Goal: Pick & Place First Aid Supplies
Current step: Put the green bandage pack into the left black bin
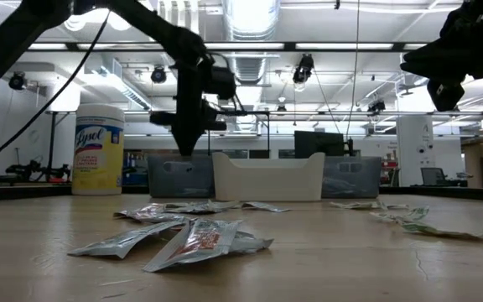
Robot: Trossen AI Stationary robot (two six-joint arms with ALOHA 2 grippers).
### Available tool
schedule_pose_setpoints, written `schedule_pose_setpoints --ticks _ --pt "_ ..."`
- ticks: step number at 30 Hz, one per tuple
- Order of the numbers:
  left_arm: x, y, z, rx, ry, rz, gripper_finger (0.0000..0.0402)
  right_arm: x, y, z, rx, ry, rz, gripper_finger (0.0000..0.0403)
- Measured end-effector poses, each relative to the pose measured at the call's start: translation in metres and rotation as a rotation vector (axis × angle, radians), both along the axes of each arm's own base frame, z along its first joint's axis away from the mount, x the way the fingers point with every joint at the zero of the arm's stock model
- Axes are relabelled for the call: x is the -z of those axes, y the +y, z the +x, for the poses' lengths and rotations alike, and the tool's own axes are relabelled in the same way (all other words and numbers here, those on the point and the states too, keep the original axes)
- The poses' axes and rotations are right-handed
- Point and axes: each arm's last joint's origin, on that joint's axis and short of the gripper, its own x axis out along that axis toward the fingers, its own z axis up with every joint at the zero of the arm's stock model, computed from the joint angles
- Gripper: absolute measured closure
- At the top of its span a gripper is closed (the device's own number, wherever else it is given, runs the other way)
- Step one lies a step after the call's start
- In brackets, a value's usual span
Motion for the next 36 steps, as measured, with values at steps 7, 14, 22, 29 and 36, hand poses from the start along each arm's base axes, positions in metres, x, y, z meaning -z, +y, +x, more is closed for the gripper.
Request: schedule_pose_setpoints --ticks 7,14,22,29,36 --pt "0.037 0.002 -0.007 -0.010 0.000 -0.022 0.0402 0.000 0.000 0.000 0.000 0.000 0.000 0.0339" --pt "0.055 0.000 -0.008 -0.012 -0.022 -0.021 0.0401 0.000 0.000 0.000 0.000 0.000 0.000 0.0339" --pt "0.055 0.000 -0.008 0.018 -0.028 -0.040 0.0401 0.000 0.000 0.000 0.000 0.000 0.000 0.0339" --pt "0.049 0.001 -0.004 0.050 -0.061 -0.058 0.0375 0.000 0.000 0.000 0.000 0.000 0.000 0.0339" --pt "0.035 0.003 0.001 0.053 -0.084 -0.041 0.0327 0.000 0.000 0.000 0.000 0.000 0.000 0.0339"
